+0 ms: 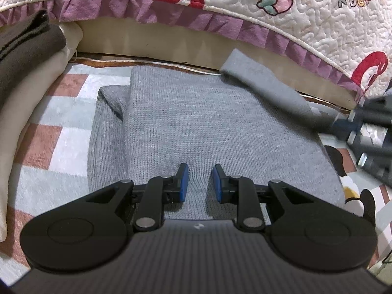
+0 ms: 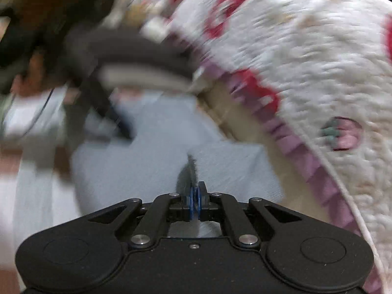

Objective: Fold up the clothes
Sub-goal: 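Grasp the folded grey sweater with both grippers and lift it, then carry the folded sweater with both grippers toward the clothes stack by the bunny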

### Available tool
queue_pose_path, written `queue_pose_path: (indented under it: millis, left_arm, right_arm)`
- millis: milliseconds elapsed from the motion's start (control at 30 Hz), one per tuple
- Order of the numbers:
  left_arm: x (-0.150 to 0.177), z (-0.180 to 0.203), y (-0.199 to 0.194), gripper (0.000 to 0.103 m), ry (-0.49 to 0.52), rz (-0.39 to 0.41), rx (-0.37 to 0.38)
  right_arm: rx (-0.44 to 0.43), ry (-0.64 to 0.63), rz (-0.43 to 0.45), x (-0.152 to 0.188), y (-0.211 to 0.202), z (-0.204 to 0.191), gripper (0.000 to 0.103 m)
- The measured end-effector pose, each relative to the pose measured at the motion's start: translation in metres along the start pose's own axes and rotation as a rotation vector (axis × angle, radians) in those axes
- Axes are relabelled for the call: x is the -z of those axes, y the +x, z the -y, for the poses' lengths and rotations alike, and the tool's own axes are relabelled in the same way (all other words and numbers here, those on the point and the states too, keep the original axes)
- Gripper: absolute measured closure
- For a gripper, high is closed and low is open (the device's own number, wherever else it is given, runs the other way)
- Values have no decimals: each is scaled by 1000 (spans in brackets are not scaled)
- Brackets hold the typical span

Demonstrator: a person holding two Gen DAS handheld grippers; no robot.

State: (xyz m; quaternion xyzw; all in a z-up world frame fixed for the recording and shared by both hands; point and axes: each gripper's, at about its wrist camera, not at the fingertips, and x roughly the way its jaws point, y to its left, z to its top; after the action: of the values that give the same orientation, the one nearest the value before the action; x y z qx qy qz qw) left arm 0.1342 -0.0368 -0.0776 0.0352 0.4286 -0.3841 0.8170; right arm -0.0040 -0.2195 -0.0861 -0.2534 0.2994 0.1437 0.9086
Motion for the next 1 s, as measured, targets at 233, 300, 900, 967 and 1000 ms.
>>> queue_pose_path:
  millis: [233,300,900,967,1000]
  left_arm:
    - [-3,-13,-12,80,-65,47,-8]
    - [-4,-24,-21,78,-100,81,-38]
    - [38,-124,4,34,-681,-48,169]
    - [39,-124,11,32,-703,-49,220]
    - [38,-123,14,32,-701,-53,243]
  right_arm:
    - [-227,325,83,4,-24,18,76]
    - [-228,536,91,12,-27,42,47]
    - [-379,1501,-99,113,39,74,21]
    - [-387,1490,-96,108,47,74,17]
    - [-383,1459,-91,102,50,75,15]
